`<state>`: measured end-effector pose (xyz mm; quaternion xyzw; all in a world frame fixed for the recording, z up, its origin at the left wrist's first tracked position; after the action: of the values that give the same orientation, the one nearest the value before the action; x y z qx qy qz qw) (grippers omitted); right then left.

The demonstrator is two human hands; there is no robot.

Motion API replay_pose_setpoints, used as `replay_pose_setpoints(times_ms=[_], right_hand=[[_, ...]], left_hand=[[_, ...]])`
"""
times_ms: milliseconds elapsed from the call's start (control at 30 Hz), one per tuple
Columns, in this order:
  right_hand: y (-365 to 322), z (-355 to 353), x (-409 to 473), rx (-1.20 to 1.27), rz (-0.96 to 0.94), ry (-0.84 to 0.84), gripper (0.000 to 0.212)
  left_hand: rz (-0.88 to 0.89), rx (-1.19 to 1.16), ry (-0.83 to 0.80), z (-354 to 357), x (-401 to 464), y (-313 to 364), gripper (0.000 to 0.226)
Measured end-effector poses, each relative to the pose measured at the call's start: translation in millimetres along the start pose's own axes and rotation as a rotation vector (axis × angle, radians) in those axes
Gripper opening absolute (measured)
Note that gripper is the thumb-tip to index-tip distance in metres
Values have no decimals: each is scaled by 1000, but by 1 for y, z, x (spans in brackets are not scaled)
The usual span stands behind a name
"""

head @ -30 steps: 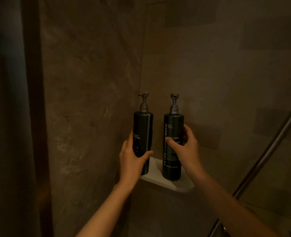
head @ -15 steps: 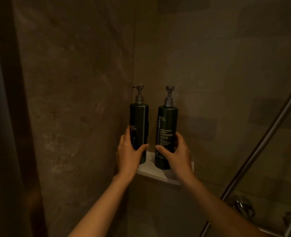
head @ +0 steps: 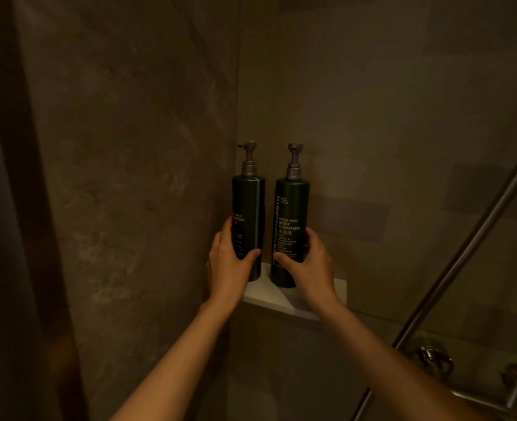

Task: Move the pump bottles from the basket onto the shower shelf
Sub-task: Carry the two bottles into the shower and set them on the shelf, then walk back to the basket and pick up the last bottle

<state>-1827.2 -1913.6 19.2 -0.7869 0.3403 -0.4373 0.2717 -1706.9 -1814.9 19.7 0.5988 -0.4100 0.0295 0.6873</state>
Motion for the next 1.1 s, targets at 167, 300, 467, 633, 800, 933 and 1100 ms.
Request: replay_pose_setpoints(times_ms=[167,300,467,633,800,933,1100], right_hand=[[-1,1,2,-35,6,5,72],[-4,-4,-2,-40,16,6,75],[-7,-23,-26,-79,-23,-17,73],[-3,-49,-58,-249,-213,26,57],[28,-56,-129,-293,-379,-19,48],[60,-46,-199,-370,-476,-185,52],[81,-15,-280,-408,-531,-459,48]], left_hand=[[-6,23,18,2,2,0,78],[-27,54,12,1,-2,5,76],[-21,237,-32,-8,-30,16,61],[33,475,-49,-26,-80,38,48],[53,706,-40,-31,-181,49,46],[-96,797,-31,-48,-275,35,44],[-388,959,12,-96,-378,16,46]])
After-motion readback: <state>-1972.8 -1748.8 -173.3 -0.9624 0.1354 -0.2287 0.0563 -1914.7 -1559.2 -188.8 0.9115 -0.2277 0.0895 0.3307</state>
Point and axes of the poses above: each hand's wrist, its own x-axis towards the middle knuckle, its own z-axis out of the palm, y = z × x, the point moved 2 cm from there along x, towards the middle knuckle, and after that the axes turned 13 degrees about -x, right-handed, at the moved point
